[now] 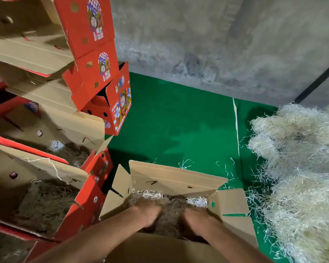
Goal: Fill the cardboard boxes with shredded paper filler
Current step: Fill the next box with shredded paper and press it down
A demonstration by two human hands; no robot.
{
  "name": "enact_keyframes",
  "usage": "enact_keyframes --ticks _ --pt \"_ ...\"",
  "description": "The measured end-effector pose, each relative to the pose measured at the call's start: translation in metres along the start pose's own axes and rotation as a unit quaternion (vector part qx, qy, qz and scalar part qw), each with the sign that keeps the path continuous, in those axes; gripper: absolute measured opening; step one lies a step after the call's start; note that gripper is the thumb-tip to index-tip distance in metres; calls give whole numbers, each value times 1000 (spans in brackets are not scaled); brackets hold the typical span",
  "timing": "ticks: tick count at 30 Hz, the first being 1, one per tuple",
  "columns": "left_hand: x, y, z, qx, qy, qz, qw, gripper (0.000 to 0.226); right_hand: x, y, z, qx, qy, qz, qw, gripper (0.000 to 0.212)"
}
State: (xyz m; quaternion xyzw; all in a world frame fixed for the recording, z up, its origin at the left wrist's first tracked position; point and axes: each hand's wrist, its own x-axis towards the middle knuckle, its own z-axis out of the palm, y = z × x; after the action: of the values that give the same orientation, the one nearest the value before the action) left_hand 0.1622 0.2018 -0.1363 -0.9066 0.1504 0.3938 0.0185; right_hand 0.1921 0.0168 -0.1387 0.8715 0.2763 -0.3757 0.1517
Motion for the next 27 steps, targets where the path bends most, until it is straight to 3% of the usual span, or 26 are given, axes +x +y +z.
enact_keyframes --ticks 3,7,9,12,15,16,21,24,27 --pt "1 -5 11 -5 -116 -49 992 33 7 -1 8 -60 -89 33 994 37" --pt "-5 -6 9 -30 -142 -70 987 34 6 1 10 -127 -68 39 989 50" --pt "-3 -6 9 -37 -110 -62 991 29 0 -1 8 -124 -53 44 990 43" --pt "-8 -8 -2 -31 14 -35 999 21 -13 -5 -7 -86 39 32 995 30" --pt "-8 -4 -12 43 110 -52 992 60 -18 0 -21 -96 140 35 985 28" --pt "-8 -3 -12 74 108 -59 990 72 -19 0 -23 -107 146 49 982 30" --pt "-5 -14 0 126 -52 -32 990 65 -10 -11 -10 -106 22 67 992 49" --pt "-3 -17 -3 123 -52 -24 991 63 -9 -5 -7 -31 -20 52 998 59" --pt "-8 -14 -8 96 -23 -19 995 54 -14 -1 -15 27 -10 33 999 49"
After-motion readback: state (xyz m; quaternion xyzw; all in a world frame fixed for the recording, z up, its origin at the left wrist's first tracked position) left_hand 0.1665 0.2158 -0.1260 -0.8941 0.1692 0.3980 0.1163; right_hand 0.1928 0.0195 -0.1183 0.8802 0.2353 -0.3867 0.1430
